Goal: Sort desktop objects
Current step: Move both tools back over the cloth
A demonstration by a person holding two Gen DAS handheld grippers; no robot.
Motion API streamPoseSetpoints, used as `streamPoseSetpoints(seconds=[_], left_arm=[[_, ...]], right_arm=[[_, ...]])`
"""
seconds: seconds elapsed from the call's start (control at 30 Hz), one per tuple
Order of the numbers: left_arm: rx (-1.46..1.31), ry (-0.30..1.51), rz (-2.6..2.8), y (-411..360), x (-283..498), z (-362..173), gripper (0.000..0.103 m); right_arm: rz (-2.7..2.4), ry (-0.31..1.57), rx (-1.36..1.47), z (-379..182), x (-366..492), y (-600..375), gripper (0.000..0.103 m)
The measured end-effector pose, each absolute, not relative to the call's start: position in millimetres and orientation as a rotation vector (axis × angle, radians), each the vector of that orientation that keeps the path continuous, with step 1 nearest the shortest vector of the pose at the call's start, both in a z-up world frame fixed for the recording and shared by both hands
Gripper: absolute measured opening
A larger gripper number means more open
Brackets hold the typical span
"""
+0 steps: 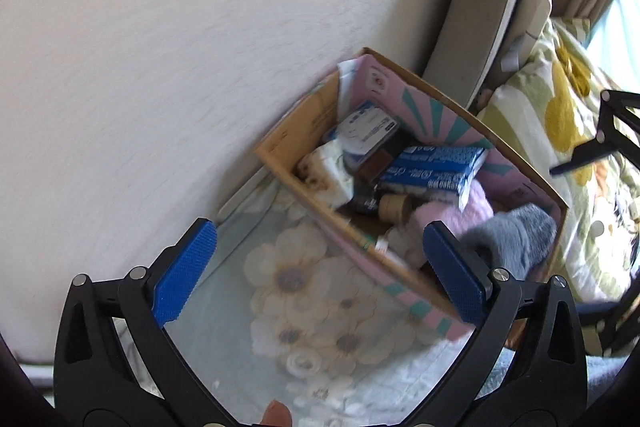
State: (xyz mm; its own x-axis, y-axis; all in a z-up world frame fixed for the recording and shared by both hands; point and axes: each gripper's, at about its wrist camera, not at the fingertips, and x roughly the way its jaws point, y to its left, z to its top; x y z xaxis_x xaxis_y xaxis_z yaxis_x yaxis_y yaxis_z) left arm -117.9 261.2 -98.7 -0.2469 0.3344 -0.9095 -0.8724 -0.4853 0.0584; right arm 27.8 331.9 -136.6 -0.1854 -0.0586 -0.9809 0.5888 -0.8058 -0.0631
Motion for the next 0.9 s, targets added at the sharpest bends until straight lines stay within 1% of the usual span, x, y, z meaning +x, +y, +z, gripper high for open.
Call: streamPoseSetpoints(seconds=[0.17,0.27,0.47,0.6,0.77,0.9], left_arm=[[-1.176,0.787,1.913,195,-129,-86,0.103],[-1.221,0.802,1.981,141,-140,-84,0.103],[-1.396,0.757,2.115,38,-168,-100,0.103],[-1.538,0.616,2.176,-13,-176,-124,0.103],[-1.553,0.460,2.424,-48,-166,-155,0.102],[-1.605,0.191,2.688,-63,-149,-191,0.102]], right_arm=[[-2.094,0.646,1.612,-117,28,309,0.097],[-2.083,0.655,1.574,-111,28,289,0.097],[-2.064,0.606,1.524,-117,17,244,0.097],[-2.062,0.543,1.539,-130,10,212,0.097],[-2.152,0.419,1.553,-155,6,185,0.097],[-2.305,0.258,1.551,-184,6,177,0.097]])
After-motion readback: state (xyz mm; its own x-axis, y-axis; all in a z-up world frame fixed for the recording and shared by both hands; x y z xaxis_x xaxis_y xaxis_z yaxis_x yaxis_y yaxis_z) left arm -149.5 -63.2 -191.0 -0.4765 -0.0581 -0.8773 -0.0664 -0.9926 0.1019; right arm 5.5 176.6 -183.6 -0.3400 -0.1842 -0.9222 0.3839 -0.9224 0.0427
